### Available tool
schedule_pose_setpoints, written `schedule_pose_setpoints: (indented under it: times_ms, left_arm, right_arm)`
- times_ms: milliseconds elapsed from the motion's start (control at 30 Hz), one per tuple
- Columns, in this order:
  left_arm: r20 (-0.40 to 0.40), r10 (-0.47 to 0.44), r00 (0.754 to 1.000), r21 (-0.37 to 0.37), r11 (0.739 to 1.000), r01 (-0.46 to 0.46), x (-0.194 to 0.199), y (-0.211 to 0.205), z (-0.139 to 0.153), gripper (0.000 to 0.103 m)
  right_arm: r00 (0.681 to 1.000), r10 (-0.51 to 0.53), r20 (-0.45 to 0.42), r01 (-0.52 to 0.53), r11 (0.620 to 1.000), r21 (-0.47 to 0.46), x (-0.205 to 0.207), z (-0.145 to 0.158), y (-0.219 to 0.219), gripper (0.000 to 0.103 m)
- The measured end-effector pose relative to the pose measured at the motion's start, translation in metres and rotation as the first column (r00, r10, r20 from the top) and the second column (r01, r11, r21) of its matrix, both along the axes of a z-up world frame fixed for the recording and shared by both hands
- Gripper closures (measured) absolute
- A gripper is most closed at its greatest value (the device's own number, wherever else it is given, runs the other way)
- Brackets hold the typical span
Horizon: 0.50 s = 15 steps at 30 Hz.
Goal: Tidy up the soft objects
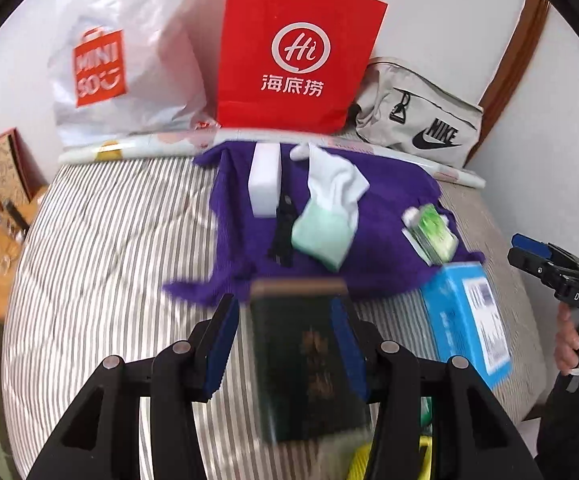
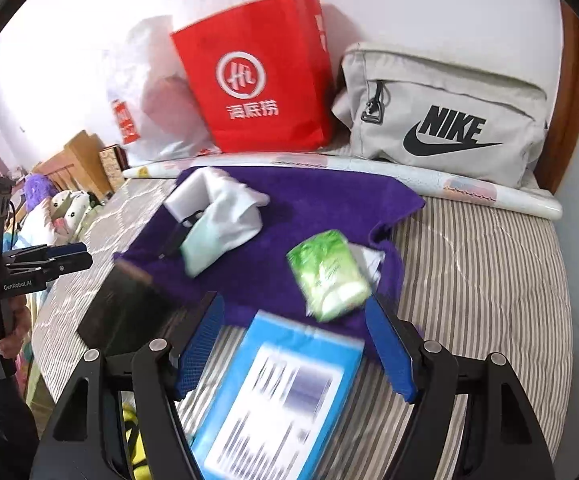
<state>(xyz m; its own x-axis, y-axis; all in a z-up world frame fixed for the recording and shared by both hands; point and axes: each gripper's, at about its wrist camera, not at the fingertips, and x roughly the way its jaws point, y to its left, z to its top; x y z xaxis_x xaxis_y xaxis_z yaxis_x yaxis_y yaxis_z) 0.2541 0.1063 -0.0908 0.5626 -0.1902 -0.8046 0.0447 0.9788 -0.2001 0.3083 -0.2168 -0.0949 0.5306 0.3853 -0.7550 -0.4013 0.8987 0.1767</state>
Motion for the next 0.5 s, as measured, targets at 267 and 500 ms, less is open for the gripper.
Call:
schedule_pose_setpoints:
  times_ms: [267,500]
  left_arm:
    - [-0.005,0.004,1.0,-0.056,0.998,-0.004,-0.073,-0.006,-0.02,0.057]
    - [-0.02,-0.132,0.991,-0.045,0.99,0.131,-0.11,-0.043,-0.048,0.057]
  right_arm:
    - [0.997,0.064,0.046,-0.063,0.998,-0.016,-0.087,0.004,0.015,0.03]
    - [0.996,0.09,0.029,-0.089,0.995,-0.035,-0.142,-0.014,0.024,0.03]
